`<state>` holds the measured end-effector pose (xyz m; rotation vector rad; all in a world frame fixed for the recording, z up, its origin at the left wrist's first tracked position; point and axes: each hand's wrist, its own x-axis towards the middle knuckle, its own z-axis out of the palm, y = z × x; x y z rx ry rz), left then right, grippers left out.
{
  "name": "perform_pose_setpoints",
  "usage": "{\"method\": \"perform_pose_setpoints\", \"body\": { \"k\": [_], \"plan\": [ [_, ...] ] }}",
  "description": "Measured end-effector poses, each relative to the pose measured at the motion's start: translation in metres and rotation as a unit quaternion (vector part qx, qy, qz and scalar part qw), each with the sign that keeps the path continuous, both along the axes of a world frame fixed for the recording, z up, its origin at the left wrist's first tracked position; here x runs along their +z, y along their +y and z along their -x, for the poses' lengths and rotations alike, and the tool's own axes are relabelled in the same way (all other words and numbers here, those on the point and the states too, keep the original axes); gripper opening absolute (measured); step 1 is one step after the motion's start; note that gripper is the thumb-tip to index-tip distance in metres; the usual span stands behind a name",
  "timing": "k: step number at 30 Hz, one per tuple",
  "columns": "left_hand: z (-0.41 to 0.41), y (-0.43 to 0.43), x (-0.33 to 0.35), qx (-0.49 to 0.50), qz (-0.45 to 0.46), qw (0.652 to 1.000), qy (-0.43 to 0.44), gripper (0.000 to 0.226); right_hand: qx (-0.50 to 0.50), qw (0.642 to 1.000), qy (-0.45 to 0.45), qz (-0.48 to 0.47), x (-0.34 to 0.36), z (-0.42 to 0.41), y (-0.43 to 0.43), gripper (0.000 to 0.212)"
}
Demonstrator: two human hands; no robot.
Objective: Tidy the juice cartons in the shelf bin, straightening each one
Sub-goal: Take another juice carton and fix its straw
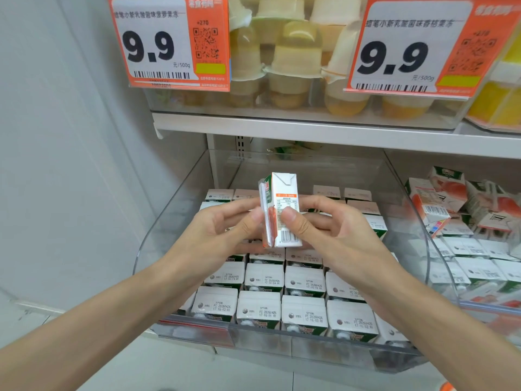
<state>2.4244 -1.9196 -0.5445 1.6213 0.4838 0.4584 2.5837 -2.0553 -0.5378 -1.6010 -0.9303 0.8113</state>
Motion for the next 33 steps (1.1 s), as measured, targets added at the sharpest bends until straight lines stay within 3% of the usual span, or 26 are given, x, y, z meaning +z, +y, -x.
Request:
{"method": "perform_pose_setpoints", "body": {
  "k": [15, 18, 24, 33],
  "plan": [
    [0.003, 0.001, -0.002, -0.005, 0.018, 1.0, 0.019, 0.04, 0.005, 0.998, 0.066, -0.022, 0.0, -0.002, -0.003, 0.021],
    [0.004, 0.004, -0.002, 0.033, 0.016, 0.999, 0.011, 0.048, 0.021, 1.0, 0.005, -0.012, -0.001, -0.003, -0.002, 0.028],
    [0.004, 0.004, -0.001, 0.085, -0.104, 0.991, -0.01, 0.051, 0.021, 0.993, -0.103, -0.054, -0.005, -0.002, -0.001, 0.044],
    [-0.003, 0.003, -0.006, 0.071, -0.143, 0.987, -0.019, 0.05, 0.03, 0.958, -0.268, -0.095, 0.001, -0.01, -0.004, 0.037]
  ]
}}
